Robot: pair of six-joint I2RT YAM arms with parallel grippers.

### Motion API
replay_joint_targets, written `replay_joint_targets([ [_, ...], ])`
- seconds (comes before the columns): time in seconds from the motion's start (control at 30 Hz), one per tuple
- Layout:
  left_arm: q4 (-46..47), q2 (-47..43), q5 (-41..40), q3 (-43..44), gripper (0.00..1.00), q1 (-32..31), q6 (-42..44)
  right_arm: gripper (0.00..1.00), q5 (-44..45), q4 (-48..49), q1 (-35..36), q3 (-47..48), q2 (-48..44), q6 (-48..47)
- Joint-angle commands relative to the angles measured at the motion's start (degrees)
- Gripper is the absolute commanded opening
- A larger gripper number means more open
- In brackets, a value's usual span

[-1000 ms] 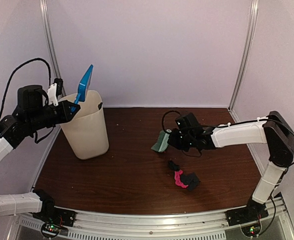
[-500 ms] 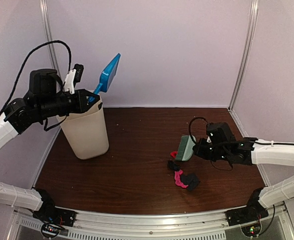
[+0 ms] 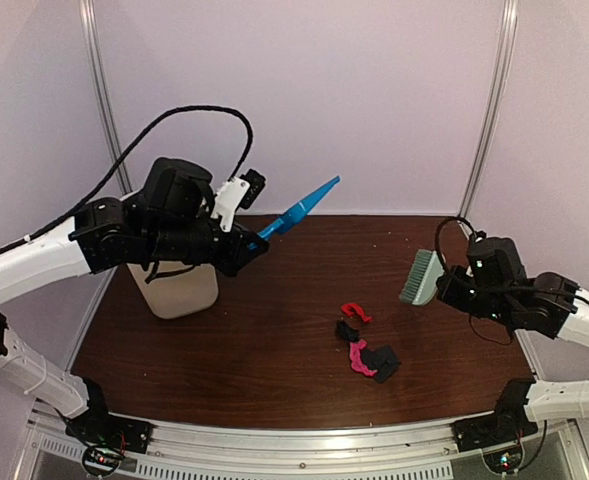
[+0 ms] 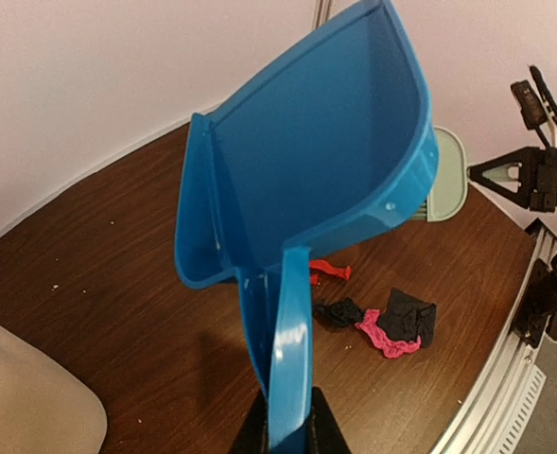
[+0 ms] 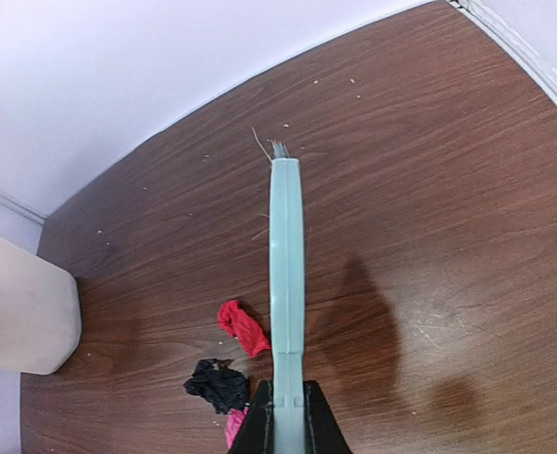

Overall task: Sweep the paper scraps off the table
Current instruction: Sweep the paper scraps into the dustpan.

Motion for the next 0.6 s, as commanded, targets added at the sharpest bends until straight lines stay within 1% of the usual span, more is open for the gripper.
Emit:
replay_joint_targets([
  [0.0, 0.5, 2.7, -2.9, -1.9, 0.00, -3.7, 6.0, 0.00, 4.0, -7.2, 0.0, 0.2, 0.6, 0.8],
  [0.1, 0.5, 3.2, -6.4, -4.9, 0.00, -6.9, 8.5, 0.00, 3.3, -4.8, 0.0, -1.0, 2.0, -1.5],
  [0.2, 0.8, 2.7, -8.7, -8.6, 0.00, -9.8, 10.2, 0.00, 3.0, 5.2, 0.0, -4.6, 2.9, -7.8],
  [0.27, 0.8, 2.4, -10.8, -10.8, 0.00, -12.3, 11.6, 0.00, 1.4, 13.5, 0.0, -7.2, 3.8, -15.5],
  [0.37, -0.7, 3.6, -15.2, -13.2, 0.00, -16.9, 12.7, 0.00, -0.5, 23.4, 0.0, -10.4, 6.6, -21.5],
  [0.57, -7.5, 9.6, -21.6, -14.0, 0.00, -22.6, 12.4, 0.00, -2.2, 34.4, -0.3, -11.8, 14.0, -29.3],
])
